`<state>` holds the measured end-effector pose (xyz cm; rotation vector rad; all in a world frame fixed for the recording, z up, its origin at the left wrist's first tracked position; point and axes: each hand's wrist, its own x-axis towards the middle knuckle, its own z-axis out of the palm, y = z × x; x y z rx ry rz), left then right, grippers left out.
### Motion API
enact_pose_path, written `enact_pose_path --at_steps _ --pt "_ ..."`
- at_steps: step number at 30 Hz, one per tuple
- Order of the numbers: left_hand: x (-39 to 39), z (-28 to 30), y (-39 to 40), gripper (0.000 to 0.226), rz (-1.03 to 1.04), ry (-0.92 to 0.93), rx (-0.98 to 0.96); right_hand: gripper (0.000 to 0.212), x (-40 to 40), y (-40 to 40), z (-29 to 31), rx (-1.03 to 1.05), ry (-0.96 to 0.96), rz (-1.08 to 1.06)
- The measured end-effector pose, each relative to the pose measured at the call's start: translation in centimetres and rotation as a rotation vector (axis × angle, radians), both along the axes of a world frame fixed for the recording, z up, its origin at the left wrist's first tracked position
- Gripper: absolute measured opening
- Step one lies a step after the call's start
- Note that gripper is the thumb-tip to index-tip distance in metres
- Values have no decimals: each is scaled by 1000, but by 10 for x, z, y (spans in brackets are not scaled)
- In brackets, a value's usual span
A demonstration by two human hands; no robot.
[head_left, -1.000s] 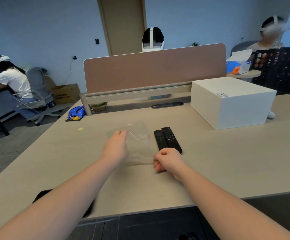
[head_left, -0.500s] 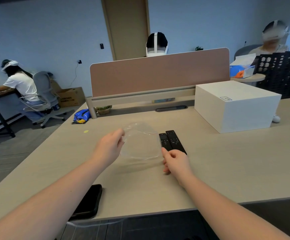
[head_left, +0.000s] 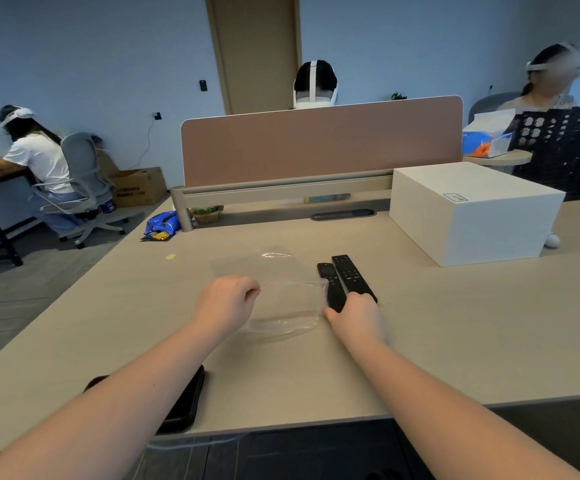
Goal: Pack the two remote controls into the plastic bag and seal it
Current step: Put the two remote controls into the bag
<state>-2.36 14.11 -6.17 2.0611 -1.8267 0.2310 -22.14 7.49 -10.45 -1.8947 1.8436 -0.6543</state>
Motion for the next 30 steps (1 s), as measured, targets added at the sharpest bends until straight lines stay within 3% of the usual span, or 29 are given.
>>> enact_pose_path --at_steps 6,13,20,24,30 --pt "-2 0 3 20 -8 38 -1 26 3 -6 -1 18 -18 -43" --pt "-7 10 -1 19 7 84 34 21 -19 -7 14 44 -459 -119" --pt "-23 21 -5 17 67 127 23 22 -34 29 74 -100 -581 108" --pt "-28 28 -5 17 137 202 -19 18 -48 62 91 -101 -440 270" --pt "-30 35 -3 16 141 285 -89 26 -62 77 82 -34 -70 281"
